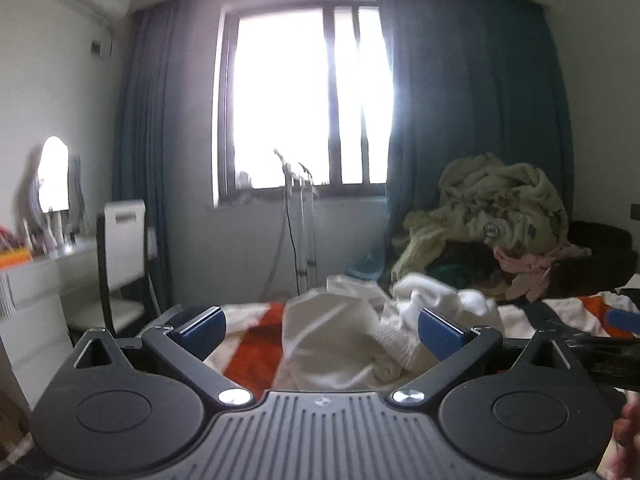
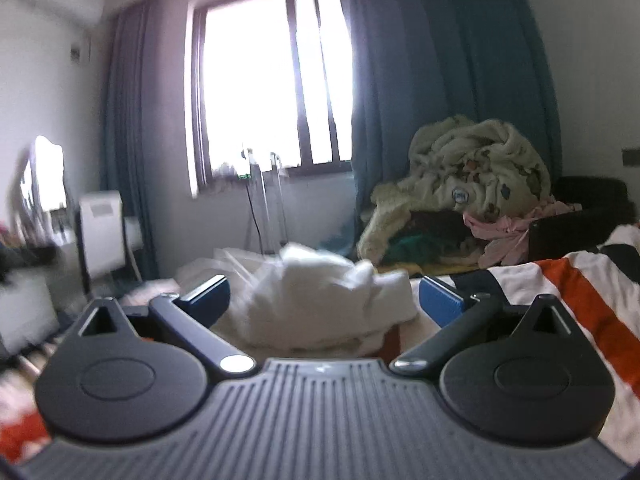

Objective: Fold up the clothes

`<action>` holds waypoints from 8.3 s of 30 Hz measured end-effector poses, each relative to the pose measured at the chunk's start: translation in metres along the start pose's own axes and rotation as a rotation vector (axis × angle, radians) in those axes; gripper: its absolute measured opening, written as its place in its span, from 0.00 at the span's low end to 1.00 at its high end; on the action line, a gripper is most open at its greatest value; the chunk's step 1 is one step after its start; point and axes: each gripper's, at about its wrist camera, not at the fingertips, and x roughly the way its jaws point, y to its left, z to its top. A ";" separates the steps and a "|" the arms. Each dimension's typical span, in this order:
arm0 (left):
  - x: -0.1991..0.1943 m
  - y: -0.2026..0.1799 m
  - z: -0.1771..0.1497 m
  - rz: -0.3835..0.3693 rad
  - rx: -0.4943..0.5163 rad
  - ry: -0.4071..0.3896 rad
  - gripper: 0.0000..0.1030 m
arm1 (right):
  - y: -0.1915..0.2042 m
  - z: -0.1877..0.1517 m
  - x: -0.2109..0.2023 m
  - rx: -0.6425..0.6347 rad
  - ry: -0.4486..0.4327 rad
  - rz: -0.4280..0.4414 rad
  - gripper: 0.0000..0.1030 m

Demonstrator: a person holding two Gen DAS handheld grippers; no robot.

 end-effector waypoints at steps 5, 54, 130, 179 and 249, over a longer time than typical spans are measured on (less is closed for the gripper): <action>0.048 0.011 -0.036 0.024 -0.079 0.124 1.00 | -0.028 -0.048 0.093 0.044 0.143 -0.054 0.91; 0.001 -0.025 -0.067 -0.381 0.020 0.005 1.00 | -0.055 0.086 -0.122 0.014 -0.303 0.027 0.11; 0.029 0.053 -0.070 0.044 -0.310 0.339 0.99 | -0.086 0.000 -0.120 0.220 0.264 -0.082 0.12; 0.134 0.334 0.075 0.166 -0.577 0.285 0.14 | 0.233 -0.076 -0.022 0.944 0.685 0.531 0.25; -0.083 -0.074 -0.047 -0.172 -0.138 0.201 0.92 | -0.020 0.031 -0.152 0.096 0.101 0.141 0.80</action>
